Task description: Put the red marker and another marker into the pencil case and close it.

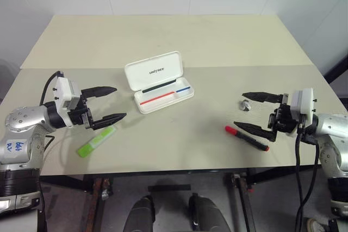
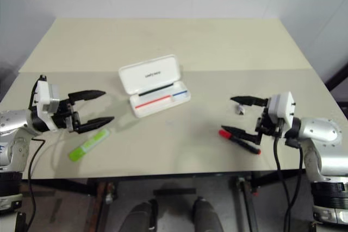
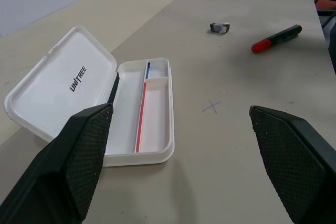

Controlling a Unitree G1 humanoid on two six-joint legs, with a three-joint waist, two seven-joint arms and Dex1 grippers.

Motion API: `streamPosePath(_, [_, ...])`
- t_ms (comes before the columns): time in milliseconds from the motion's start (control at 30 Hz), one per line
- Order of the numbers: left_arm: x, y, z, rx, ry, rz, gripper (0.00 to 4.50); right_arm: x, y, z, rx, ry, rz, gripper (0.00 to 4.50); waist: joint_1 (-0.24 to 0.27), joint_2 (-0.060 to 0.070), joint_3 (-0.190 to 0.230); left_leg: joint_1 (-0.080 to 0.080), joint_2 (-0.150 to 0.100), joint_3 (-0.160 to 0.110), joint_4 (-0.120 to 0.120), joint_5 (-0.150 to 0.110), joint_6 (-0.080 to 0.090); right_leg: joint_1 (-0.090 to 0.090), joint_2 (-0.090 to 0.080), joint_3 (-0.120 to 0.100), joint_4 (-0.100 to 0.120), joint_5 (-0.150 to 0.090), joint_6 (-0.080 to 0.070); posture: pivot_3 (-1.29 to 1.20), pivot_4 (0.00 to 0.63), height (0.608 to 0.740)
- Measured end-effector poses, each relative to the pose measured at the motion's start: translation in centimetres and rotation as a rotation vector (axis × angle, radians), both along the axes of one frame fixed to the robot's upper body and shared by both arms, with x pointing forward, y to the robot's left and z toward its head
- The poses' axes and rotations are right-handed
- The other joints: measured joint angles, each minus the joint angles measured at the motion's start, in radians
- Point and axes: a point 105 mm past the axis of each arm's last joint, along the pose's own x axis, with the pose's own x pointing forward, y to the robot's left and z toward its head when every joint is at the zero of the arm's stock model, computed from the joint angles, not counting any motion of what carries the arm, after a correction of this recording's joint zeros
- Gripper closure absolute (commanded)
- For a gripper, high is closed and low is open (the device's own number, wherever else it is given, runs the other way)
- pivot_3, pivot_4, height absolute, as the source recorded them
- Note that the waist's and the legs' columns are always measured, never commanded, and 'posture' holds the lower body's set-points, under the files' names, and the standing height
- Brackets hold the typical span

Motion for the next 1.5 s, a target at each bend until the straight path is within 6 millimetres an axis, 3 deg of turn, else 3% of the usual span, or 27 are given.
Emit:
streamPosePath(400, [0.1, -1.7, -0.8, 0.016, 0.036, -0.079, 0.05, 0.1, 1.7, -0.3, -0.006, 0.008, 0.071, 0.0, 0.003, 0.0, 0.0, -0.001, 0.0, 0.0, 0.002, 0.0, 0.0, 0.0, 0.0, 0.0, 0.001, 0.0, 0.001, 0.0, 0.15, 0.74])
streamPosePath(500, [0.5, -2.5, -0.9, 0.03, 0.025, -0.108, 0.69, 0.4, 2.8, 0.2, 0.014, -0.013, 0.106, 0.0, 0.002, 0.0, 0.0, 0.0, 0.0, 0.0, 0.004, 0.0, 0.0, 0.0, 0.001, 0.0, 0.002, 0.001, 0.001, 0.0, 0.15, 0.74])
streamPosePath(700, [1.0, -4.0, -2.1, 0.066, 0.034, -0.137, 2.64, 0.5, 4.5, -0.3, 0.03, -0.004, 0.148, 0.0, 0.002, 0.0, 0.0, -0.001, 0.0, 0.0, 0.005, 0.0, 0.0, 0.0, 0.002, 0.0, 0.004, 0.001, 0.001, 0.0, 0.15, 0.74])
streamPosePath(800, [2.4, -4.2, -2.4, 0.094, 0.027, -0.095, 2.64, 0.5, 4.9, -0.1, 0.033, -0.012, 0.153, 0.0, 0.009, 0.0, 0.0, -0.001, -0.001, -0.001, 0.008, 0.0, 0.0, 0.0, 0.001, 0.0, 0.005, 0.001, 0.001, 0.0, 0.15, 0.74])
streamPosePath(933, [5.0, -6.4, -2.9, 0.164, -0.015, -0.064, 2.64, 0.3, 5.4, 0.5, 0.032, -0.041, 0.169, 0.0, 0.026, 0.0, 0.0, -0.002, -0.001, -0.001, 0.014, -0.001, 0.001, 0.001, 0.002, 0.0, 0.005, 0.002, 0.004, 0.0, 0.15, 0.74])
streamPosePath(1067, [6.7, -7.2, -4.0, 0.217, 0.001, -0.036, 2.64, 0.1, 5.8, 0.8, 0.039, -0.058, 0.169, 0.0, 0.025, 0.0, 0.0, -0.002, -0.001, 0.0, 0.014, -0.002, 0.002, 0.001, 0.002, 0.001, 0.005, 0.002, 0.004, 0.0, 0.15, 0.74])
streamPosePath(1200, [7.3, -8.7, -4.9, 0.268, 0.021, -0.076, 2.64, -0.3, 6.4, 1.2, 0.04, -0.069, 0.179, 0.0, 0.026, 0.0, 0.0, -0.003, -0.001, 0.0, 0.014, -0.002, 0.002, 0.001, 0.003, 0.001, 0.005, 0.002, 0.004, 0.0, 0.15, 0.74])
streamPosePath(1500, [8.0, -9.0, -7.1, 0.372, 0.096, -0.087, 2.64, -0.9, 6.7, 1.4, 0.02, -0.058, 0.193, 0.0, 0.025, 0.0, 0.0, -0.003, 0.0, 0.0, 0.015, -0.003, 0.001, 0.001, 0.004, 0.001, 0.005, 0.002, 0.004, 0.0, 0.15, 0.74])
